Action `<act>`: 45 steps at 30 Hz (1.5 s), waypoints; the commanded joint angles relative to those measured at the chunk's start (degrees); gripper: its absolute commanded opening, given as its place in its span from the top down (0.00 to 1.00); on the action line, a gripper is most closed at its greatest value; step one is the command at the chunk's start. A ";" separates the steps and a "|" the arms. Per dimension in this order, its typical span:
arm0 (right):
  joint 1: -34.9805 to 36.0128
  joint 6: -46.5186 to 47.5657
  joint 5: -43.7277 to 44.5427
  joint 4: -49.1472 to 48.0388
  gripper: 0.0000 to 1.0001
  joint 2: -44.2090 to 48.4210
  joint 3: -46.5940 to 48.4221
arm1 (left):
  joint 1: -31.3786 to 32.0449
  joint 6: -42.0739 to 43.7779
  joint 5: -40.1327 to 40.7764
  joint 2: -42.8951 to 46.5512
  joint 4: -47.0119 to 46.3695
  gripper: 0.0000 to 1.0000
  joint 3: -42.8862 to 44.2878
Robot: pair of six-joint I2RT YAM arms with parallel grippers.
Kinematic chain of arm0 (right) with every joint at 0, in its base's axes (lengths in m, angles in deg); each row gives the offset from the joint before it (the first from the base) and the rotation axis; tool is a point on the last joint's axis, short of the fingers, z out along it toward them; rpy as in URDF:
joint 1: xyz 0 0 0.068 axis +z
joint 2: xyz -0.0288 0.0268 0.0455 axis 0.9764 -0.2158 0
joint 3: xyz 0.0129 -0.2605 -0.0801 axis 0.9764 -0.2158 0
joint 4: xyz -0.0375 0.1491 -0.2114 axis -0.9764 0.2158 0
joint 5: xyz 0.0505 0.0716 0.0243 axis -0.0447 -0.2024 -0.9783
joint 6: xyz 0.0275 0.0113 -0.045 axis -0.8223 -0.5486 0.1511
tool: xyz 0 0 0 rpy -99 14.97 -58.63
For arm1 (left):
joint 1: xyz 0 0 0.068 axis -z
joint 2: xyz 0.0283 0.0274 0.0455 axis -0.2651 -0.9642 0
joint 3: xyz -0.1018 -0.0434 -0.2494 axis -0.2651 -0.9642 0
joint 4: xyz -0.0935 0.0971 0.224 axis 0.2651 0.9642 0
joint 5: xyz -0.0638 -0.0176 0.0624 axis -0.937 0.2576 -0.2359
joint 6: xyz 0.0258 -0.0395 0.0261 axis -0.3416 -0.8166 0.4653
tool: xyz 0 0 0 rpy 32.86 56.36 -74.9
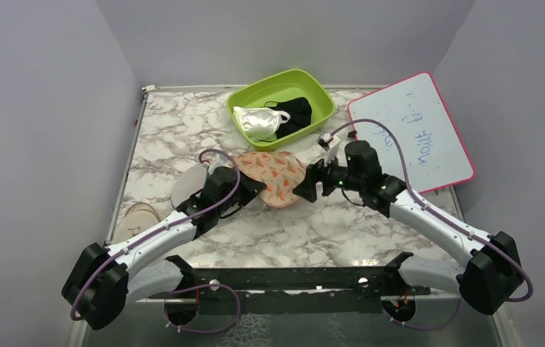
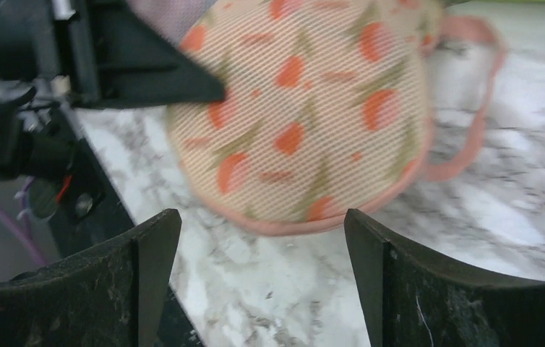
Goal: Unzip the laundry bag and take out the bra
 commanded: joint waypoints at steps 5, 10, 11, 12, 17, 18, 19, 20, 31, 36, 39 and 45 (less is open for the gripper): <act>17.95 -7.65 -0.22 -14.82 0.23 0.56 -5.18 | -0.05 -4.90 9.97 3.35 14.46 1.00 5.03; 24.62 -11.25 3.45 -20.36 0.29 -6.03 -4.61 | -0.05 -6.54 11.46 4.70 16.67 1.00 5.90; 25.73 -11.79 5.67 -20.35 0.29 -7.61 -3.94 | -0.05 -7.08 11.60 4.73 17.39 1.00 6.23; 26.65 -12.16 7.54 -20.25 0.31 -9.19 -3.41 | -0.05 -7.43 11.63 4.80 17.90 1.00 6.60; 27.97 -11.92 17.76 -21.41 0.36 -13.32 -2.05 | -0.05 -10.02 11.60 3.62 22.52 1.00 9.46; 27.97 -11.80 19.54 -21.99 0.37 -13.61 -2.35 | -0.05 -10.33 11.64 3.40 23.57 1.00 10.04; 27.99 -11.36 20.66 -23.08 0.41 -13.84 -2.65 | -0.05 -11.08 11.68 3.14 24.65 1.00 10.58; 28.02 -10.98 21.23 -24.39 0.44 -14.01 -3.04 | -0.09 -11.84 11.72 3.02 25.85 1.00 11.06; 33.03 -9.28 34.26 -42.92 0.59 -16.67 -8.60 | -0.04 -14.21 12.25 2.53 28.36 1.00 12.58; 33.37 -11.69 40.35 -42.89 0.59 -17.87 -8.35 | -0.05 -14.29 11.84 2.21 28.55 1.00 12.82; 33.46 -12.35 41.48 -43.83 0.59 -19.35 -7.72 | 0.03 -14.04 11.83 2.06 28.54 1.00 12.95; 33.44 -13.33 42.03 -44.04 0.65 -22.55 -5.22 | -0.05 -14.15 11.23 1.24 28.46 1.00 13.30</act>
